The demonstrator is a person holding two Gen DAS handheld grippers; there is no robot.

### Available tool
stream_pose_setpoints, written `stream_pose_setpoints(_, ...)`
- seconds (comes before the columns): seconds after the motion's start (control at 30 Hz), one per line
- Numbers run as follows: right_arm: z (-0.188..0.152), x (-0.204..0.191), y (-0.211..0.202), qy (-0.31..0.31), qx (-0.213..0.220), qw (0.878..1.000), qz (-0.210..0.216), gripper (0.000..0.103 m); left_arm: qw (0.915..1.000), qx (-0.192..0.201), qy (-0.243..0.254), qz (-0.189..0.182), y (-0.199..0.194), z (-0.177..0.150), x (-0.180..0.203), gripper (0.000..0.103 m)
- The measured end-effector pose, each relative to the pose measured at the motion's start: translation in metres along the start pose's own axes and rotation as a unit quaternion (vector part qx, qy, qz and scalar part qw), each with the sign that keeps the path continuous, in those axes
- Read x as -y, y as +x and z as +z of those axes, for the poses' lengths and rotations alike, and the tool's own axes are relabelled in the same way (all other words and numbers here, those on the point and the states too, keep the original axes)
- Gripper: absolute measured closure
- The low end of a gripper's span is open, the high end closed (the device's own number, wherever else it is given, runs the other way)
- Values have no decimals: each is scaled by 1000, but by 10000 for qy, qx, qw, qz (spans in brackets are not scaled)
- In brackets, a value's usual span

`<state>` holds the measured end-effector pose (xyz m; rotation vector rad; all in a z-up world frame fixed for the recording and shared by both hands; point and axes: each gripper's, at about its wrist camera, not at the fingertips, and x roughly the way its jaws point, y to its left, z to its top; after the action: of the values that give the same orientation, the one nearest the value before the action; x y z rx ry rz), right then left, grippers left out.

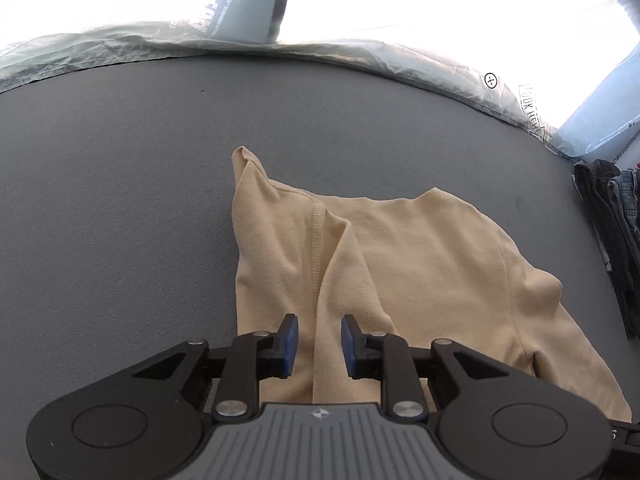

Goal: Fold clothes

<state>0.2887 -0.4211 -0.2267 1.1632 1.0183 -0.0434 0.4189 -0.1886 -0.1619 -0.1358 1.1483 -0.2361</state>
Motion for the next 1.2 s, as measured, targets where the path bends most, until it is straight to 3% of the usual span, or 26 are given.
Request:
stream_pose_setpoints(0.13,4,6,-26,-311,189,9993,-73,77,9998,-104,90,138,-19,-30,15,68)
stream_pose_setpoints(0.27,5,14,-59,-1110,490,9907,-612,68,9986,-282,240,367,-34,-75,36,66)
stream_pose_setpoints(0.4,3,28,-89,-2160,836,9620,-1449,62,9975,-478,191,484,-41,-121,56,65)
stream_pose_setpoints(0.5,6,49,-112,-2702,1072,9358,-1995,55,9946,-655,246,769,-42,-158,70,64)
stream_pose_setpoints(0.7,22,102,-159,-3109,1646,8889,-2935,34,9896,-705,294,1221,-44,-197,94,50)
stream_pose_setpoints(0.77,32,119,-175,-3034,1811,8792,-3197,31,9882,-756,251,1309,-42,-202,98,42)
stream_pose_setpoints(0.93,55,160,-205,-2511,2179,8807,-3374,25,9836,-644,253,1666,-36,-213,110,32)
stream_pose_setpoints(1.07,67,176,-218,-2231,2349,8828,-3400,23,9797,-608,20,1913,-33,-215,104,8)
stream_pose_setpoints(1.2,75,188,-225,-1898,2426,8926,-3292,21,9821,-741,-384,1690,-31,-214,83,1)
